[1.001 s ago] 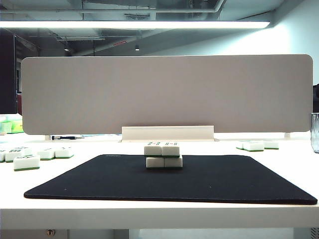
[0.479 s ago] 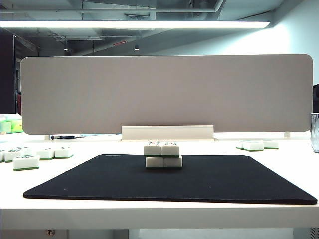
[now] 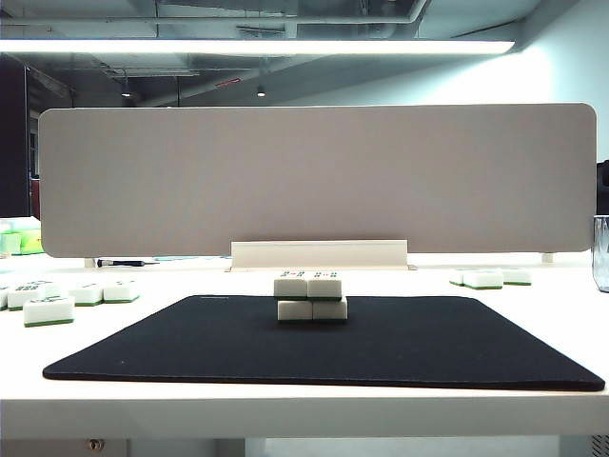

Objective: Arrange four mahjong tiles into a neat stack, creating two layers of paired tiles.

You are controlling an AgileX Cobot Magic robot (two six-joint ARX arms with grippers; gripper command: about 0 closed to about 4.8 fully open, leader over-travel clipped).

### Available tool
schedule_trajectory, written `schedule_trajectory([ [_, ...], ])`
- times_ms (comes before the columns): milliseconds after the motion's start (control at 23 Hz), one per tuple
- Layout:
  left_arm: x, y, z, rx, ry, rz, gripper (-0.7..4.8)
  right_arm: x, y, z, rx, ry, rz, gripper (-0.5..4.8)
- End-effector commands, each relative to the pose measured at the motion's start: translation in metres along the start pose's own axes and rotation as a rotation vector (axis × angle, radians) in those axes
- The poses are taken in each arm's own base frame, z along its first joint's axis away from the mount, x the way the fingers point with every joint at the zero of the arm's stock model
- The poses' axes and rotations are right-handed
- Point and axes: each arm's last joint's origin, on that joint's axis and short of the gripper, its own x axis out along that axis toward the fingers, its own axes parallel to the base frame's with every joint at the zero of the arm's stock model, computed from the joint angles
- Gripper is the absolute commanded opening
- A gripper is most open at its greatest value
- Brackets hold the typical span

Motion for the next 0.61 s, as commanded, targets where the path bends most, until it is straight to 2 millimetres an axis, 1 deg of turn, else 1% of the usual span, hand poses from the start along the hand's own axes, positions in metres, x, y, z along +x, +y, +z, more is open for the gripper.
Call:
schedule_trajectory([
  [44,0.000,0.000,-0.001,-0.003,0.011,-0.003,-0.06,-0.002,0.001,-0.001,-0.017,-0.018,0.008,-0.01],
  [174,0.000,0.000,-0.001,-0.003,0.011,-0.003,-0.06,-0.002,0.001,-0.001,-0.018,-0.018,0.008,-0.01],
  [261,0.000,0.000,-0.001,-0.003,0.011,-0.003,-0.06,-0.002,0.001,0.001,-0.122,-0.032,-0.010,-0.01],
  [348,0.000,0.000,-0.001,-0.003,0.011,-0.003,-0.06,-0.001,0.000,0.005,-0.188,-0.076,-0.054,-0.01],
  [392,0.000,0.000,-0.001,-0.003,0.011,-0.003,-0.06,0.002,-0.002,0.012,-0.221,-0.147,-0.099,-0.01],
  [522,0.000,0.000,-0.001,-0.003,0.011,-0.004,-0.06,0.013,-0.009,0.022,-0.263,-0.256,-0.127,-0.01],
  [609,0.000,0.000,-0.001,-0.003,0.011,-0.004,-0.06,0.024,-0.017,0.028,-0.284,-0.326,-0.135,-0.01],
])
